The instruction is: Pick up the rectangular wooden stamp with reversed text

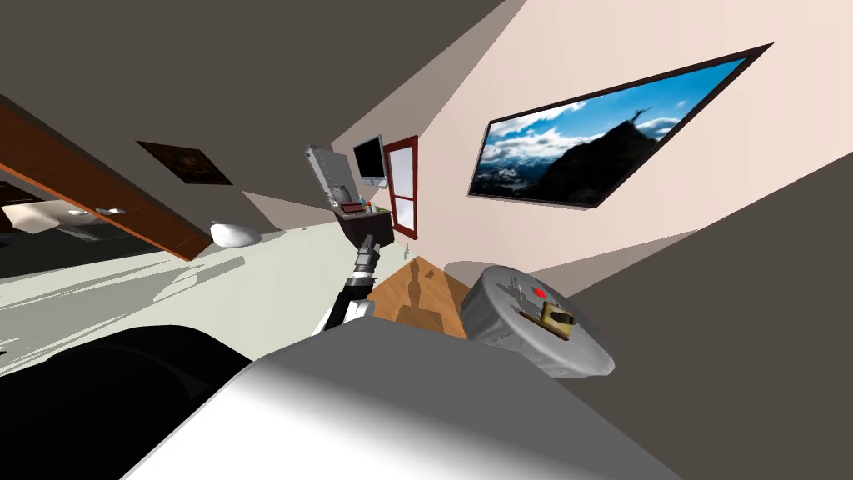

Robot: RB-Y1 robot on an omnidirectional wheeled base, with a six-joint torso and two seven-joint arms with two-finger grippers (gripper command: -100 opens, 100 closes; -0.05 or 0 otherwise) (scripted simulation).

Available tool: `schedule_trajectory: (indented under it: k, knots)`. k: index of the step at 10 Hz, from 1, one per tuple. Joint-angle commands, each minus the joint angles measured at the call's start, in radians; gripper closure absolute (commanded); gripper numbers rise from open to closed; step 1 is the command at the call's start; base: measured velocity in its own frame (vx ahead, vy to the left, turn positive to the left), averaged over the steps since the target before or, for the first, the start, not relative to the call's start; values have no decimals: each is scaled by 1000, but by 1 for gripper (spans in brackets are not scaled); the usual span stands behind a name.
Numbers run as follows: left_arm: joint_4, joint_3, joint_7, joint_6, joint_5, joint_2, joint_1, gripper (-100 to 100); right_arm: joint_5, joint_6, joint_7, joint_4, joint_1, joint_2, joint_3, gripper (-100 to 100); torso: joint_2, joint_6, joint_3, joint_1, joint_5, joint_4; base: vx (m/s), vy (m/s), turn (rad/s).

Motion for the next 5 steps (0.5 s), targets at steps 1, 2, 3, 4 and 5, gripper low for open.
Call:
schedule_trajectory:
  k: [1, 2, 3, 4, 5]
  knots:
    - [0, 0, 0, 0, 0, 0, 0, 0, 19, -16, 20, 50, -9, -43, 20, -100, 0, 0, 0, 0, 0, 0, 26, 27, 180]
    - [0, 0, 0, 0, 0, 0, 0, 0, 19, -16, 20, 60, -9, -43, 20, -100, 0, -1, 0, 0, 0, 0, 34, 25, 124]
    - [0, 0, 0, 0, 0, 0, 0, 0, 19, -16, 20, 64, -9, -43, 20, -100, -1, 0, 0, 0, 0, 0, 18, 10, -9]
    - [0, 0, 0, 0, 0, 0, 0, 0, 19, -16, 20, 87, -9, -43, 20, -100, 0, 0, 0, 0, 0, 0, 2, 3, -22]
    - [0, 0, 0, 0, 0, 0, 0, 0, 38, -26, 37, 143, -19, -83, 38, -100, 1, 0, 1, -1, 0, 0, 21, 13, 219]
